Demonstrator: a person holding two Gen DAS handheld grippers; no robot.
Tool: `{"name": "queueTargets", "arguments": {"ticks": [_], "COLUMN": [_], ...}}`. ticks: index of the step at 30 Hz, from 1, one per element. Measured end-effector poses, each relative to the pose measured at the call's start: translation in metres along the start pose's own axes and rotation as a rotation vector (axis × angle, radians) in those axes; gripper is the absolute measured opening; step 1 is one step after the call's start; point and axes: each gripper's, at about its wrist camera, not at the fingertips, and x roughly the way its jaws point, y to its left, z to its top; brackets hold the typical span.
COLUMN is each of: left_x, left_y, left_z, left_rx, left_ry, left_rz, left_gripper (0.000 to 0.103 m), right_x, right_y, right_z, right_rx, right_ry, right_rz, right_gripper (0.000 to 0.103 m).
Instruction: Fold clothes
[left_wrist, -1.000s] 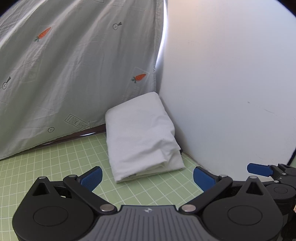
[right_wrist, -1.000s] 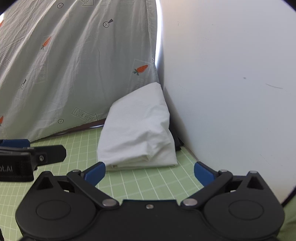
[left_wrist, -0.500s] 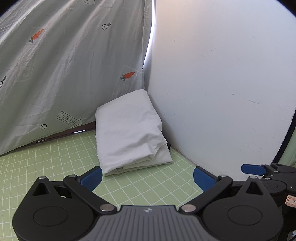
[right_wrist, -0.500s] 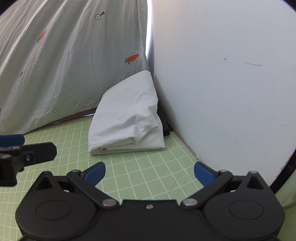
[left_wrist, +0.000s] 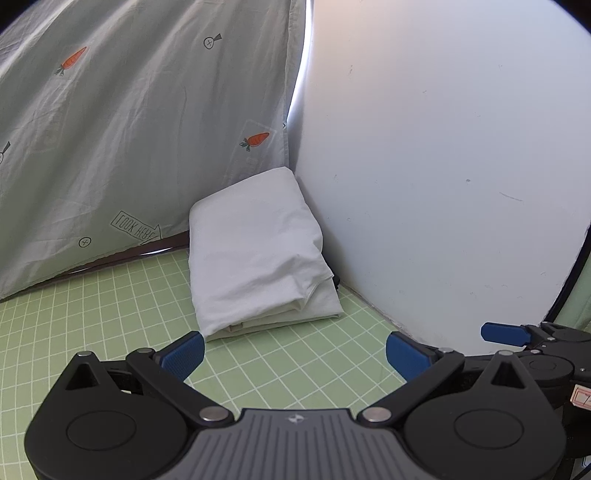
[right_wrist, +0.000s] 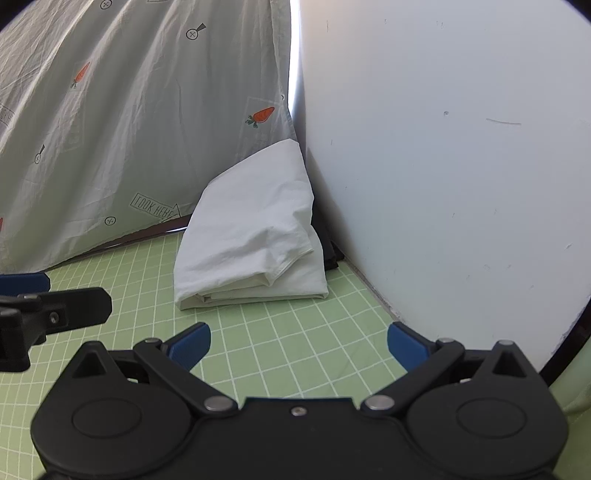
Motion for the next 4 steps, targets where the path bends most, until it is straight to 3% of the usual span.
{"name": "queueTargets", "arguments": {"ticks": [4], "left_x": [0.0006], "left_y": [-0.0011], "left_z": [-0.0008], "left_rx": [0.000], "left_ry": [0.007], "left_rz": [0.005], "left_gripper": [0.103], "right_x": [-0.0004], "right_y": [-0.0011], "right_z": [-0.0009], "right_rx": [0.000], "right_ry": [0.004], "right_rz": [0.004], "right_gripper": [0.103]}}
